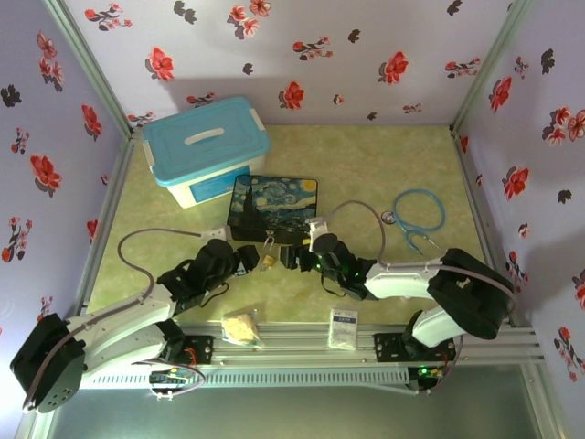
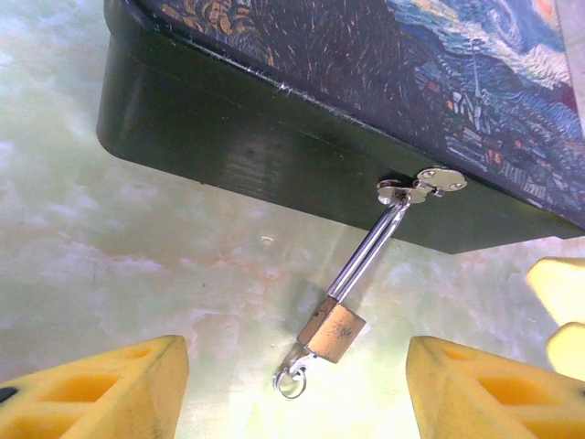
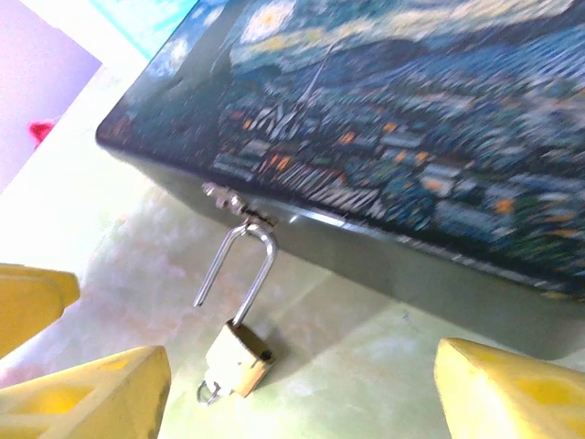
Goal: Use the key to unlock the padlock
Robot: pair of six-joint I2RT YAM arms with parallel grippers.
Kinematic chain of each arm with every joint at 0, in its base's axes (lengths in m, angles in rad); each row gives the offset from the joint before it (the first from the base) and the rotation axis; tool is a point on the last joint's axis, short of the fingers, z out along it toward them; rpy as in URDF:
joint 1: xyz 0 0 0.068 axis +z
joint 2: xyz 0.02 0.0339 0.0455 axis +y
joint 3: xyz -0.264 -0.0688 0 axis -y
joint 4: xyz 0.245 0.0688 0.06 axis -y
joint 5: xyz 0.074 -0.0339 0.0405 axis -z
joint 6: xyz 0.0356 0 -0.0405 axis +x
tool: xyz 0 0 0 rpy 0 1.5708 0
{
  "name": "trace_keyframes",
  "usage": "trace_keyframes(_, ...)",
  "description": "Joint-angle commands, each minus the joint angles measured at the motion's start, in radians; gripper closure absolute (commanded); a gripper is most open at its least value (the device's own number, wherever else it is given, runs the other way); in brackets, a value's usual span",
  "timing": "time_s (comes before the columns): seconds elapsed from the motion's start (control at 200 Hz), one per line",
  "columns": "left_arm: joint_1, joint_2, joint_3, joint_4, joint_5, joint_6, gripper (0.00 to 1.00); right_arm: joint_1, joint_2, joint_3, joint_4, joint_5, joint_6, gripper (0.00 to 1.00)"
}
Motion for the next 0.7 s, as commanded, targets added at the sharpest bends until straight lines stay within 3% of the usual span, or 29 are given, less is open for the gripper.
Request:
trace_keyframes(0.0,0.005,-0.024,-0.020,0.048,0.004,-0.015,0.37,0.013,0.070,0.034,0.058,-0.061,0.062,0.27)
trace_keyframes(0.13,0.005,-0.033,-0.035,0.051,0.014,-0.019,0.45,0.013,0.166,0.059,0.155,-0.079,0.118,0.36)
trace_keyframes(0.315,0.005,-0.065,-0.083,0.054,0.014,-0.039,0.46,0.018,0.269,0.084,0.251,-0.131,0.144,0.37)
trace_keyframes(0.695,0.005,-0.047,-0.088,0.061,0.015,-0.040,0.46,0.025,0.355,0.147,0.181,-0.133,0.085,0.43)
